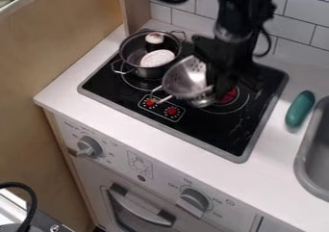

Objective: Move the iron to the bottom left corner

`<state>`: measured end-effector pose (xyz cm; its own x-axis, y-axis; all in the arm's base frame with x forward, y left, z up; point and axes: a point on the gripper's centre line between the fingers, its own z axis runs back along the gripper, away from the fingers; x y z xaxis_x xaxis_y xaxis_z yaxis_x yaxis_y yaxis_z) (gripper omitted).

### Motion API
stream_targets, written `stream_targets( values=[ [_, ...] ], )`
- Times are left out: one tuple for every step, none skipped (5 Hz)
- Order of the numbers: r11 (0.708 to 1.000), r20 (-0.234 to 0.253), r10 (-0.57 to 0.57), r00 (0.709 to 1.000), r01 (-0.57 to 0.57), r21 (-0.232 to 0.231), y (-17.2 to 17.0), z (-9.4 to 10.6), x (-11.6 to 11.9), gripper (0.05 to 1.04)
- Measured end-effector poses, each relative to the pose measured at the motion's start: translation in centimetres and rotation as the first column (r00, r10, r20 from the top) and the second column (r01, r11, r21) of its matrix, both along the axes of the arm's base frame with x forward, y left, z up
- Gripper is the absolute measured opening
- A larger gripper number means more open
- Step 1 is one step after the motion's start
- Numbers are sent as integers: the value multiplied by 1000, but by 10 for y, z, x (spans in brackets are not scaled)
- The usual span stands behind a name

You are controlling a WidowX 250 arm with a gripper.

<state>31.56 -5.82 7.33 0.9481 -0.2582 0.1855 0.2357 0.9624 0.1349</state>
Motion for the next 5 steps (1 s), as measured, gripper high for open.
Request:
stream_targets(
  values=[
    [1000,-56,-1,998,1,13,2,16,-5,58],
    [999,-116,-30,993,35,40,14,37,-15,58],
    [994,-202,-75,977,90,66,35,50,-31,58],
    [987,-212,-106,972,129,98,59,59,-39,58],
    [977,-223,-139,965,170,127,81,51,-47,58]
  ],
)
